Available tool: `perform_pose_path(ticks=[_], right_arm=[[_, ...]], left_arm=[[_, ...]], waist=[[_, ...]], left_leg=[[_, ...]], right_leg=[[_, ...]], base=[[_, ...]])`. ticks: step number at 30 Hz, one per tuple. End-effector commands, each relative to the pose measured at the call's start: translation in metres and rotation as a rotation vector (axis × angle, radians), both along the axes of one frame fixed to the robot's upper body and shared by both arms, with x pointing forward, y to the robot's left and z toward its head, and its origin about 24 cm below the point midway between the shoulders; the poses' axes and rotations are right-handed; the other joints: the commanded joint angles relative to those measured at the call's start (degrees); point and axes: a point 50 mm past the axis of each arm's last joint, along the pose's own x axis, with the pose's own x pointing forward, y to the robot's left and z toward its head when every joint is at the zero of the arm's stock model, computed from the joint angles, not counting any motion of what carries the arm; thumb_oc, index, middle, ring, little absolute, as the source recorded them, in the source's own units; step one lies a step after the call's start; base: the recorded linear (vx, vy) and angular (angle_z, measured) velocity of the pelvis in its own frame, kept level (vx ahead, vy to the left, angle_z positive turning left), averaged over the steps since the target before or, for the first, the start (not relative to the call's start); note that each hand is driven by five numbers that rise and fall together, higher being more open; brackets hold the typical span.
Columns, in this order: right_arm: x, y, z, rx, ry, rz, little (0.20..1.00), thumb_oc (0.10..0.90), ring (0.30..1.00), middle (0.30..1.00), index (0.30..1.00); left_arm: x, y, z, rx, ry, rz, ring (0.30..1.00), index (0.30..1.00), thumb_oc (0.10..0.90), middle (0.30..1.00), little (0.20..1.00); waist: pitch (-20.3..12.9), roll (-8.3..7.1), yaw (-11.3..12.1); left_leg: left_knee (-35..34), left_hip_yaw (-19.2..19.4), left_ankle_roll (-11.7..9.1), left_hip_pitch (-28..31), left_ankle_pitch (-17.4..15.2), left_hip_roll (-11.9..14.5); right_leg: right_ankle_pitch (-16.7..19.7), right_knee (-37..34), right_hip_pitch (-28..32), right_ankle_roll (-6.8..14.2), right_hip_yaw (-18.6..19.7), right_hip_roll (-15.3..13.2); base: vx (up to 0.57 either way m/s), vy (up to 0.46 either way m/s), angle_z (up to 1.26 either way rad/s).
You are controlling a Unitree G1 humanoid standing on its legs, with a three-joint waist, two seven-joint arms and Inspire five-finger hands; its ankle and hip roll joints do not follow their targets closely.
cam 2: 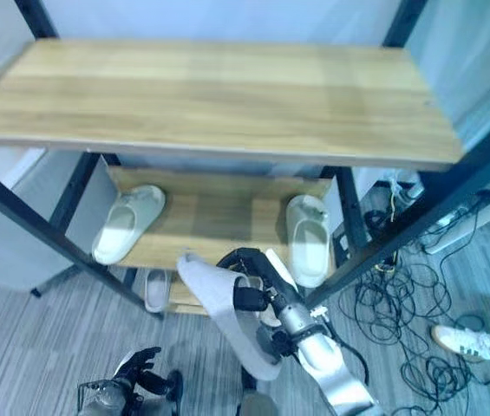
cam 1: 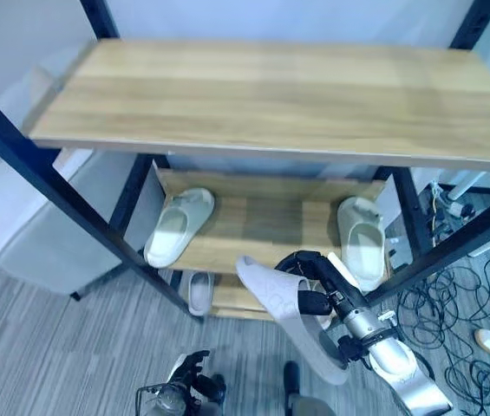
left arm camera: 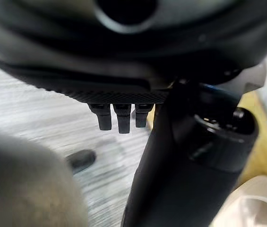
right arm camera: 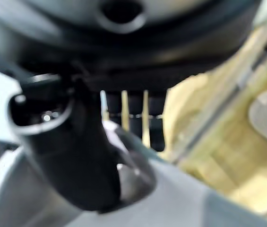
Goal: Arrange the slippers neatly on the shoe rack.
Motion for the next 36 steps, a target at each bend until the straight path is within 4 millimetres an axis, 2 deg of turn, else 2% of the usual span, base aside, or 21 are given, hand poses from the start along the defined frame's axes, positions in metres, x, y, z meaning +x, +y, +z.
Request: perform_pose_path(ticks=[1, 9, 11, 13, 14, 15, 16, 18, 19, 21, 22, 24, 25, 26, 31, 32, 35, 36], right_arm=[[-0.004, 0.025, 0.072, 0.153, -0.326, 0.219, 0.3, 0.4, 0.3, 0.3, 0.3], [0.003, 0.037, 0.087, 0.16, -0.363, 0.316, 0.3, 0.4, 0.3, 0.3, 0.3], [0.012, 0.042, 0.096, 0.126, -0.414, 0.312, 0.3, 0.4, 0.3, 0.3, 0.3], [0.014, 0.043, 0.098, 0.117, -0.435, 0.304, 0.3, 0.4, 0.3, 0.3, 0.3], [0.019, 0.045, 0.106, 0.09, -0.49, 0.28, 0.3, 0.4, 0.3, 0.3, 0.3], [0.019, 0.045, 0.106, 0.09, -0.49, 0.28, 0.3, 0.4, 0.3, 0.3, 0.3], [0.021, 0.045, 0.11, 0.077, -0.519, 0.269, 0.3, 0.4, 0.3, 0.3, 0.3], [0.025, 0.045, 0.124, 0.013, -0.627, 0.229, 0.3, 0.4, 0.3, 0.3, 0.3], [0.028, 0.041, 0.135, -0.043, -0.721, 0.173, 0.3, 0.4, 0.3, 0.3, 0.3], [0.031, 0.039, 0.14, -0.062, -0.762, 0.138, 0.3, 0.4, 0.3, 0.3, 0.3], [0.034, 0.035, 0.149, -0.087, -0.833, 0.076, 0.3, 0.4, 0.3, 0.3, 0.3], [0.034, 0.033, 0.159, -0.093, -0.9, 0.036, 0.3, 0.4, 0.3, 0.3, 0.3], [0.034, 0.033, 0.159, -0.093, -0.9, 0.036, 0.3, 0.4, 0.3, 0.3, 0.3], [0.037, 0.029, 0.168, -0.108, -0.95, -0.018, 0.3, 0.4, 0.3, 0.3, 0.3], [0.036, 0.021, 0.197, -0.121, -1.084, -0.1, 0.3, 0.4, 0.3, 0.3, 0.3], [0.033, 0.02, 0.213, -0.149, -1.159, -0.111, 0.3, 0.4, 0.3, 0.3, 0.3], [0.031, 0.021, 0.22, -0.157, -1.19, -0.111, 0.3, 0.4, 0.3, 0.3, 0.3], [0.03, 0.022, 0.229, -0.173, -1.232, -0.106, 0.3, 0.4, 0.3, 0.3, 0.3]], left_arm=[[-0.016, 0.01, -0.006, 0.016, 0.026, 0.011, 0.9, 0.9, 0.8, 0.9, 0.9], [-0.002, 0.006, 0.001, -0.017, -0.023, 0.026, 0.9, 0.9, 0.8, 0.9, 0.9], [0.011, 0.0, 0.008, -0.038, -0.075, 0.036, 0.9, 0.9, 0.8, 0.9, 0.9], [0.015, -0.002, 0.011, -0.043, -0.094, 0.036, 0.9, 0.9, 0.8, 0.9, 0.9], [0.027, -0.006, 0.019, -0.062, -0.157, 0.042, 0.9, 0.9, 0.8, 0.9, 0.9], [0.027, -0.006, 0.019, -0.062, -0.157, 0.042, 0.9, 0.9, 0.8, 0.9, 0.9], [0.033, -0.008, 0.025, -0.072, -0.198, 0.036, 0.9, 0.9, 0.8, 0.9, 0.9], [0.045, -0.012, 0.038, -0.103, -0.279, 0.029, 0.9, 0.9, 0.8, 0.9, 0.9], [0.055, -0.015, 0.052, -0.13, -0.359, 0.03, 0.9, 0.9, 0.8, 0.9, 0.9], [0.058, -0.016, 0.057, -0.135, -0.389, 0.026, 0.9, 0.9, 0.8, 0.9, 0.9], [0.067, -0.019, 0.07, -0.159, -0.458, 0.019, 0.9, 0.9, 0.8, 0.9, 0.9], [0.075, -0.022, 0.086, -0.183, -0.537, -0.001, 0.9, 0.9, 0.8, 0.9, 0.9], [0.075, -0.022, 0.086, -0.183, -0.537, -0.001, 0.9, 0.9, 0.8, 0.9, 0.9], [0.083, -0.024, 0.106, -0.203, -0.624, -0.032, 0.9, 0.9, 0.8, 0.9, 0.9], [0.097, -0.022, 0.147, -0.244, -0.797, -0.063, 0.9, 0.9, 0.8, 0.9, 0.9], [0.104, -0.019, 0.167, -0.242, -0.879, -0.083, 0.9, 0.9, 0.8, 0.9, 0.9], [0.106, -0.018, 0.174, -0.245, -0.905, -0.08, 0.9, 0.9, 0.8, 0.9, 0.9], [0.109, -0.018, 0.181, -0.248, -0.933, -0.087, 0.9, 0.9, 0.8, 0.9, 0.9]], waist=[[-1.85, -0.74, 1.65], [-0.61, -0.83, 3.26], [0.58, -0.61, 3.84], [0.55, -0.63, 4.0], [1.1, -0.5, 4.29], [0.94, -0.53, 4.27], [1.1, -0.42, 4.53], [1.41, -0.17, 5.12], [1.69, -0.04, 5.35], [1.56, 0.02, 5.64], [1.22, -0.02, 5.72], [0.86, -0.04, 5.89], [0.76, -0.08, 5.89], [0.81, 0.12, 5.89], [1.98, 0.57, 5.5], [2.88, 0.54, 5.24], [4.69, 0.1, 5.07], [6.57, -0.06, 4.98]], left_leg=[[9.62, -2.33, 1.15, -7.87, -6.87, -0.95], [21.42, -4.9, 1.68, -18.98, -9.42, -1.37], [25.76, -5.37, 1.99, -24.41, -9.98, -1.92], [26.99, -5.5, 2.14, -26.3, -10.13, -2.13], [30.0, -5.9, 2.48, -30.52, -10.51, -2.61], [30.14, -5.89, 2.48, -30.78, -10.56, -2.64], [32.42, -6.08, 2.6, -31.84, -12.88, -2.75], [36.65, -6.36, 2.93, -37.46, -13.71, -3.47], [40.6, -6.58, 3.0, -42.68, -14.34, -4.36], [42.24, -6.75, 3.05, -45.32, -14.69, -4.93], [46.66, -6.37, 2.8, -51.33, -15.51, -5.56], [50.57, -6.35, 3.04, -56.46, -16.72, -5.97], [50.63, -6.32, 3.04, -56.59, -16.74, -5.97], [55.27, -6.61, 3.29, -61.8, -17.97, -6.49], [68.96, -6.13, 3.78, -73.81, -21.89, -8.59], [74.64, -5.4, 3.77, -78.22, -23.71, -8.71], [77.37, -4.64, 3.89, -78.31, -25.24, -8.81], [79.53, -4.17, 4.03, -78.31, -26.36, -8.69]], right_leg=[[-10.29, 12.99, -6.17, 1.25, -2.24, -1.89], [-15.97, 26.29, -16.39, -0.5, -4.23, -3.18], [-17.45, 31.41, -22.12, -1.16, -4.29, -3.78], [-17.82, 32.43, -23.91, -1.41, -4.07, -3.89], [-18.51, 36.07, -28.3, -1.67, -3.89, -4.38], [-18.57, 36.23, -28.57, -1.66, -3.86, -4.41], [-20.85, 38.29, -29.73, -1.43, -3.24, -4.26], [-22.34, 42.79, -35.21, -2.02, -2.66, -5.0], [-23.4, 46.49, -39.9, -2.49, -2.12, -5.79], [-24.19, 48.45, -42.56, -2.78, -1.87, -6.09], [-25.44, 53.11, -48.2, -3.16, -1.19, -7.15], [-26.74, 57.51, -53.31, -3.59, -0.34, -7.42], [-26.77, 57.59, -53.46, -3.59, -0.3, -7.43], [-28.32, 62.58, -58.46, -4.1, 0.44, -7.71], [-32.57, 77.52, -71.03, -5.45, 3.16, -8.64], [-34.29, 83.31, -75.52, -5.84, 4.22, -9.06], [-35.4, 86.57, -76.37, -6.0, 5.24, -9.25], [-36.27, 88.76, -76.56, -6.2, 5.79, -9.14]], base=[[-0.12, -0.006, 0.4], [-0.07, -0.011, 0.14], [-0.1, 0.01, 0.27], [-0.08, 0.016, 0.09], [-0.07, 0.018, 0.02], [0.0, 0.0, 0.0], [0.05, 0.002, 0.02], [-0.04, 0.003, 0.07], [-0.08, -0.003, 0.07], [-0.05, -0.007, 0.22], [-0.05, -0.017, 0.32], [-0.01, -0.009, 0.23], [0.03, 0.0, 0.16], [0.04, -0.005, 0.13], [0.11, -0.008, 0.05], [0.14, -0.008, 0.15], [0.08, -0.013, 0.0], [0.06, -0.029, 0.05]])
